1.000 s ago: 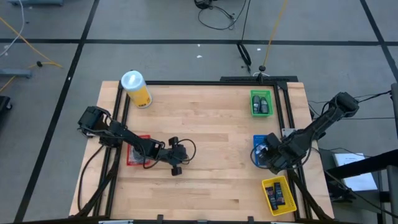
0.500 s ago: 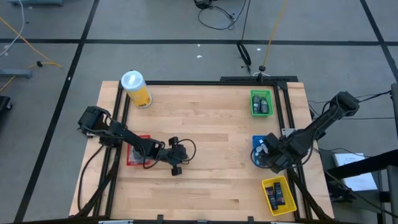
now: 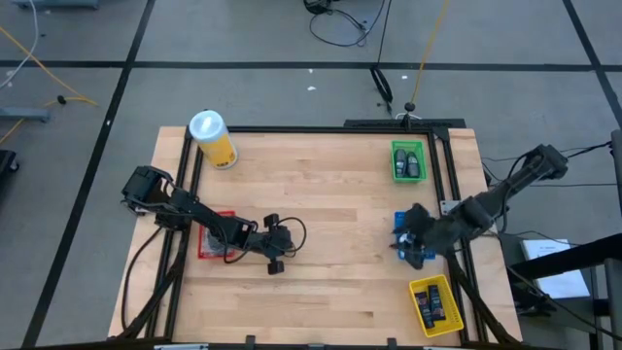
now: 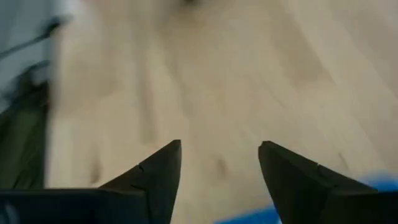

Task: Pick & Place Travel size toiletries
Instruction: Return to Home Position

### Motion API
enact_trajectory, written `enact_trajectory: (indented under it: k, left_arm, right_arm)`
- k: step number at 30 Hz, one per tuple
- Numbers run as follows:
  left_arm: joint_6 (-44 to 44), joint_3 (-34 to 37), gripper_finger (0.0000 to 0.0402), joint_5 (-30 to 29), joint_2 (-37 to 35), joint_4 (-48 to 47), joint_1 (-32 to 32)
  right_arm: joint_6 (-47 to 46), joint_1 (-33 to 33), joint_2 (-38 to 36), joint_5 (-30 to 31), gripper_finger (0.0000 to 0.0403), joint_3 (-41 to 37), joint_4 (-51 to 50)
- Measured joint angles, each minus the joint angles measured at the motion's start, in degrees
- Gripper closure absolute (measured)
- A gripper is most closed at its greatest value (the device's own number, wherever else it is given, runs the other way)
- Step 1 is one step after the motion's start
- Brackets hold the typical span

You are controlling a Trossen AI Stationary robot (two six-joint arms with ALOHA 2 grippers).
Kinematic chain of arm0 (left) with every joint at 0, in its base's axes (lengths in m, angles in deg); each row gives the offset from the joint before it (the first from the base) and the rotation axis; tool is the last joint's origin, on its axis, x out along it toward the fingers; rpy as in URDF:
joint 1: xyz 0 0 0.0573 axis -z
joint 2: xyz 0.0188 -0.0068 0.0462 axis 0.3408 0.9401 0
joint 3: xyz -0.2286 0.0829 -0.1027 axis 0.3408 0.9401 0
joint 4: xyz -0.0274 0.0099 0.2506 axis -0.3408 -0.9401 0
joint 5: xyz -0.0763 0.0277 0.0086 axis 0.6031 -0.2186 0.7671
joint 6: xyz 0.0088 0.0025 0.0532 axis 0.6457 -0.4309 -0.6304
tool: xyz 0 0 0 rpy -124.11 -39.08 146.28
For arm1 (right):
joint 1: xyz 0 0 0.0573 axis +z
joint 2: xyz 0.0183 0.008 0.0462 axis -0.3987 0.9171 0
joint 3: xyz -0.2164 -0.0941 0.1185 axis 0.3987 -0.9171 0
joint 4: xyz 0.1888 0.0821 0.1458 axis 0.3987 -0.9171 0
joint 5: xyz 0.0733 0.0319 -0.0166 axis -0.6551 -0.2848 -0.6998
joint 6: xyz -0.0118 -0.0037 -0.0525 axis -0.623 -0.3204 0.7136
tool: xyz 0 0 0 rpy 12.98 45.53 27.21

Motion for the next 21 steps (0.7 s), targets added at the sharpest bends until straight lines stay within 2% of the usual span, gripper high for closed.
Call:
enact_trajectory:
  k: [3,6,9,11,16,21]
  left_arm:
    - [0.0,0.0,0.038,0.0,0.0,0.1,0.0]
    - [-0.2,0.0,0.038,0.0,0.0,0.2,0.0]
    - [-0.7,0.0,0.038,0.0,0.0,0.3,0.0]
    - [-0.9,0.0,0.038,0.0,0.0,0.6,-0.1]
    - [-1.0,0.0,0.038,0.0,0.0,1.5,-0.2]
    - [-0.9,0.0,0.038,0.0,0.0,1.6,-0.8]
  right_arm:
    - [19.4,-3.8,-1.1,-7.8,0.021,-1.4,11.7]
    - [34.8,-8.6,-2.6,-17.6,0.0234,-7.1,28.3]
    - [41.3,-14.9,-3.9,-29.6,0.0261,-13.5,42.9]
    - [43.4,-18.3,-5.3,-34.6,0.0279,-17.2,48.4]
    - [45.9,-24.5,-11.0,-34.8,0.0314,-23.7,50.5]
    - [46.6,-26.8,-18.9,-34.9,0.0332,-28.9,50.7]
